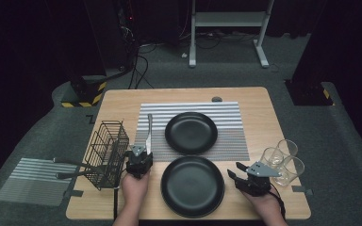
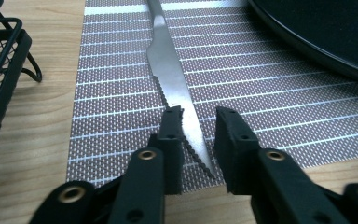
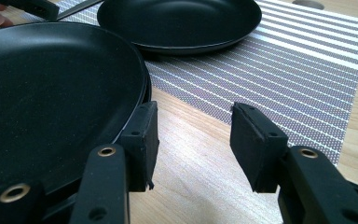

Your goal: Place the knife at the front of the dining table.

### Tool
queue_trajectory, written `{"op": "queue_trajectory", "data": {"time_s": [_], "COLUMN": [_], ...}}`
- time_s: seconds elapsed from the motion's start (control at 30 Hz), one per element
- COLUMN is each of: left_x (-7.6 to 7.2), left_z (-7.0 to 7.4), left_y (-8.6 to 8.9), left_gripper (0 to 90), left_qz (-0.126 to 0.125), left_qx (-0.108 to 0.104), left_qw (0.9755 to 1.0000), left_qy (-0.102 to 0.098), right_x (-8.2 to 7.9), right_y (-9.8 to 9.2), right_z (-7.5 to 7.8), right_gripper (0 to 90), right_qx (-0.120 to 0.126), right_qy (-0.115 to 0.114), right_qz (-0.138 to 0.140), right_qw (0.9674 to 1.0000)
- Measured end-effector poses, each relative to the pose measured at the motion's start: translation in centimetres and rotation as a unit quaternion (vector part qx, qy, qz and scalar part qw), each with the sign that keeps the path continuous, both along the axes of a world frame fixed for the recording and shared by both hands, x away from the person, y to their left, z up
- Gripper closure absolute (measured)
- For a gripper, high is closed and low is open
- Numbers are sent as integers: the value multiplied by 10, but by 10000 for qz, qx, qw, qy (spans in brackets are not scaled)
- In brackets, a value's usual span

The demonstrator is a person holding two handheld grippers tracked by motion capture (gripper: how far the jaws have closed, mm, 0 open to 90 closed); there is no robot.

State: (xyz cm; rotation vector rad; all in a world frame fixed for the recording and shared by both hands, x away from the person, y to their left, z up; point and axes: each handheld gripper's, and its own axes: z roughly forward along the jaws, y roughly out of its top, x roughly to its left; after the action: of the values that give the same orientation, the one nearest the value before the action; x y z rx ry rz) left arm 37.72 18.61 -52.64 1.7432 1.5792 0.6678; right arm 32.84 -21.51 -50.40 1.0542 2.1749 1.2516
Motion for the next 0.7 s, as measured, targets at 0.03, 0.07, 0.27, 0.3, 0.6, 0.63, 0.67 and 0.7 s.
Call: {"op": "queue_trajectory", "data": {"time_s": [0.03,0.07,0.27,0.3,0.6,0.63,0.67,0.7], "left_x": [1,1,3,3,4,4,4,4], "left_z": [1,1,1,1,1,1,1,1], "left_y": [2,3,5,5,4,5,5,5], "left_gripper": [757,769,780,781,783,783,782,782], "left_qz": [-80,-115,-72,-58,68,83,74,79], "left_qx": [127,156,162,134,38,68,80,81], "left_qw": [9999,9998,9998,9999,10000,9999,9999,9999], "left_qy": [0,8,23,21,55,43,35,36], "right_x": [0,0,0,0,1,1,0,0], "right_y": [0,0,1,1,1,1,2,2], "right_z": [0,0,-1,-1,-1,-1,-2,-2], "right_gripper": [517,516,516,516,516,517,516,516], "right_qx": [-25,-53,-21,-23,-84,-59,-26,-28], "right_qy": [4,-21,48,50,16,39,60,56], "right_qz": [13,40,10,10,39,24,5,7], "right_qw": [10000,10000,10000,10000,10000,10000,10000,10000]}}
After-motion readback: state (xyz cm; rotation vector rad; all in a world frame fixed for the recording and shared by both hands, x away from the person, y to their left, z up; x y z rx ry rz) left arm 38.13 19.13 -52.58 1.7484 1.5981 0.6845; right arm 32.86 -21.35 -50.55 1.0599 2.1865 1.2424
